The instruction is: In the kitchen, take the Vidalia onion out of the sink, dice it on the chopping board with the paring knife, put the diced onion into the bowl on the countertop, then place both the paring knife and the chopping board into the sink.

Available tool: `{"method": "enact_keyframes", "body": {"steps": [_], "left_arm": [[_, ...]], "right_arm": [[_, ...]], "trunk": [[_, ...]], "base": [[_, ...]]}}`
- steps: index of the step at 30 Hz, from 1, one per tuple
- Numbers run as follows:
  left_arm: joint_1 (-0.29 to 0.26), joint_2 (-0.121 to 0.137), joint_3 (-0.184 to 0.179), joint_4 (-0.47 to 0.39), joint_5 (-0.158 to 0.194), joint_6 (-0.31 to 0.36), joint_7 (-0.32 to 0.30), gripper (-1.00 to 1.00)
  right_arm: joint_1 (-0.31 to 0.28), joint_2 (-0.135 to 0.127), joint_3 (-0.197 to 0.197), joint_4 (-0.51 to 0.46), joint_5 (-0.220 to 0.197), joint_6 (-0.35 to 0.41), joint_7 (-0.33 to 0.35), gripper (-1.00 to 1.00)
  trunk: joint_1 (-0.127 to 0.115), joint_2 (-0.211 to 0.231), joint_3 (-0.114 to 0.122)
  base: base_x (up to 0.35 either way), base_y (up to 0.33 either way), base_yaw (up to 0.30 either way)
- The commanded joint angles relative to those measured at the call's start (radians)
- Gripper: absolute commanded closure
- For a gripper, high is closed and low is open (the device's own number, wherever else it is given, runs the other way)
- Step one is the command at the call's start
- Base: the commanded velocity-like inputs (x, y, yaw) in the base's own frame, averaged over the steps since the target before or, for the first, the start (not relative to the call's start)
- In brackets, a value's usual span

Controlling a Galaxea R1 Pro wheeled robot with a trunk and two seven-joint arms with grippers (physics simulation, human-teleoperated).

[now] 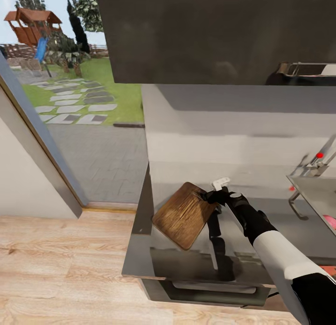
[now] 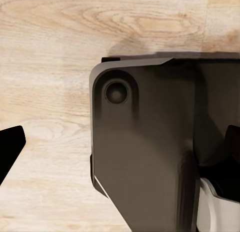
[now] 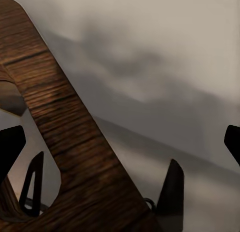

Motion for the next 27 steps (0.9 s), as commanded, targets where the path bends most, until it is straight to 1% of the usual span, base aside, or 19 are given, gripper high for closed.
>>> {"method": "enact_keyframes", "body": {"steps": [1, 27], "left_arm": [[0.0, 0.0, 0.0, 0.0, 0.0, -0.002, -0.001, -1.0], [0.0, 0.0, 0.0, 0.001, 0.001, -0.002, -0.001, -1.0]], "right_arm": [[-0.001, -0.001, 0.003, -0.002, 0.001, 0.006, 0.002, -1.0], [-0.001, -0.001, 0.003, -0.002, 0.001, 0.006, 0.0, -1.0]], "trunk": [[0.001, -0.002, -0.002], [0.001, -0.002, -0.02]], "base": [[0.0, 0.0, 0.0], [0.0, 0.0, 0.0]]}}
